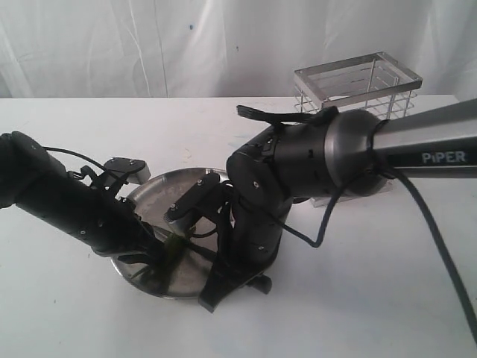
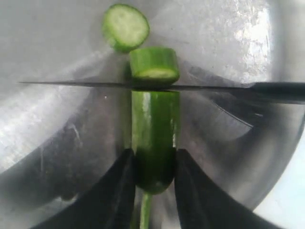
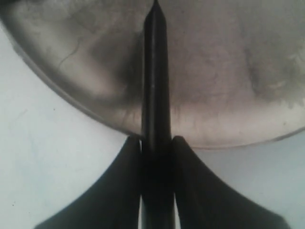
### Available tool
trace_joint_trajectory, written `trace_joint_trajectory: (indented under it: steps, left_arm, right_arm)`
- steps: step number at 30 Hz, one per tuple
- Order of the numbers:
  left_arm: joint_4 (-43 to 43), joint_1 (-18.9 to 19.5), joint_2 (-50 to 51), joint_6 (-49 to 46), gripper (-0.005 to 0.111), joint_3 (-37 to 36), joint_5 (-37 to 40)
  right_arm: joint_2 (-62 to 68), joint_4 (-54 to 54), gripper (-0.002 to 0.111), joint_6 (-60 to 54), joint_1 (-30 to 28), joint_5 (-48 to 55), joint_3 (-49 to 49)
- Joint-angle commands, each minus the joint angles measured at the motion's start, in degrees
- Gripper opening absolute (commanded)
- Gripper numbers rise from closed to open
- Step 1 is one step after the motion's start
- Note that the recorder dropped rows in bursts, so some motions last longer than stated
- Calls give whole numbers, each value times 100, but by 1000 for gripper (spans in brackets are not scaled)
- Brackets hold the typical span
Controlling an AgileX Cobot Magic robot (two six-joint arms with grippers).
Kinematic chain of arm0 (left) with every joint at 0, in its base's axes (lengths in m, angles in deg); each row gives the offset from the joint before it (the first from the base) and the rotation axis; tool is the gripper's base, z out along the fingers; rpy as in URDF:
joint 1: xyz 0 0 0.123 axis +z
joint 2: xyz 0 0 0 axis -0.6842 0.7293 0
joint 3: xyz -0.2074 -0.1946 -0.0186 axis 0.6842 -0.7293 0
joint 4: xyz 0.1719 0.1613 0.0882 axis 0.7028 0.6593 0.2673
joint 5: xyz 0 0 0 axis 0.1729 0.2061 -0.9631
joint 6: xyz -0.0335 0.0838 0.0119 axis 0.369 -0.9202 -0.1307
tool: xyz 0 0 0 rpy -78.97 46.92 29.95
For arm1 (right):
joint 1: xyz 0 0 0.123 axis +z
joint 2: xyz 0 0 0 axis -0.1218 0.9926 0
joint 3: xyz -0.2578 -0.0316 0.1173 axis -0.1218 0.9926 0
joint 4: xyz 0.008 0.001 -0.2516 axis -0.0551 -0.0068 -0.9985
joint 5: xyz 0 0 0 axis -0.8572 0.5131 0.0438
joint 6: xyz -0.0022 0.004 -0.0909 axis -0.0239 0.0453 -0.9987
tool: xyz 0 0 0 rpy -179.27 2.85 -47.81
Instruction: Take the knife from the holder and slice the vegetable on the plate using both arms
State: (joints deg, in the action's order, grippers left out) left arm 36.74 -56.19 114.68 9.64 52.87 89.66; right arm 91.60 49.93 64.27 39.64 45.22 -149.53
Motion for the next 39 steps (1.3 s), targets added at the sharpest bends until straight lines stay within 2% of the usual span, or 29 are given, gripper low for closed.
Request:
trace_joint_trajectory:
  steps: [1,9,11,12,15,17,22,27,39]
  left_arm:
    - [45,-24,123,30,32,-38,-200]
    - [98,-24,-528,40,32,-38,-384]
    - [168,76,-724,63,32,-38,-427]
    - [168,100,-776,80,34,-38,-427]
    - [192,124,-819,113,47,-38,-470]
    - [176,124,-819,127,50,-38,-602]
    - [126,124,-611,127,50,-38,-747]
    - [-288,124,-372,-103,50,-25,-1023]
    - [-319,-172,250,-245,50,169,-1272]
  right_arm:
    - [200,14,0,-142,24,25,-238]
    - [257,52,0,-142,24,136,-263]
    - [257,74,0,-142,24,195,-263]
    - [257,74,0,-142,24,195,-263]
    - [257,133,0,-142,24,195,-263]
    - [257,133,0,-142,24,224,-263]
    - [257,133,0,-153,24,222,-263]
    - [257,133,0,-151,24,212,-263]
    - [257,133,0,-165,24,239,-263]
